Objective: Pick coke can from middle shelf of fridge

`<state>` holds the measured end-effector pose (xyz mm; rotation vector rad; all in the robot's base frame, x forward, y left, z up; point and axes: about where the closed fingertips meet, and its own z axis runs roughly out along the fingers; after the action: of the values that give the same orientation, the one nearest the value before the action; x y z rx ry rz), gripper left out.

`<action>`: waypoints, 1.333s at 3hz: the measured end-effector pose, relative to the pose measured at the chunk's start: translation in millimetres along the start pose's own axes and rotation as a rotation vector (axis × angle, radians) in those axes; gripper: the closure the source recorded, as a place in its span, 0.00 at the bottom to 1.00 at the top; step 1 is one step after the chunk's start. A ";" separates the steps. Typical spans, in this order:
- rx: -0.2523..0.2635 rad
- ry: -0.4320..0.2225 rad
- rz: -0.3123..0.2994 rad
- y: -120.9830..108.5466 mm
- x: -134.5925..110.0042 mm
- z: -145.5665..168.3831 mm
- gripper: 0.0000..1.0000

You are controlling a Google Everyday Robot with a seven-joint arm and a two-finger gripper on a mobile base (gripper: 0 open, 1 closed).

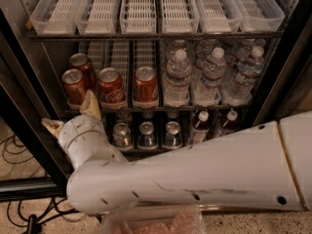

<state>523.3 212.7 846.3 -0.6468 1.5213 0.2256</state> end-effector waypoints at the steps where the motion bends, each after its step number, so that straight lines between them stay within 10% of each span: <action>1: 0.014 -0.010 0.006 -0.6 -0.8 6.1 0.33; 4: 0.076 -0.008 0.022 -5.2 9.6 19.5 0.38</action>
Offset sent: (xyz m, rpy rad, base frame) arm 0.0160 0.0000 -0.0129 0.0189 -0.0021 -0.0582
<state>543.2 216.2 836.8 -0.5682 1.5227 0.1862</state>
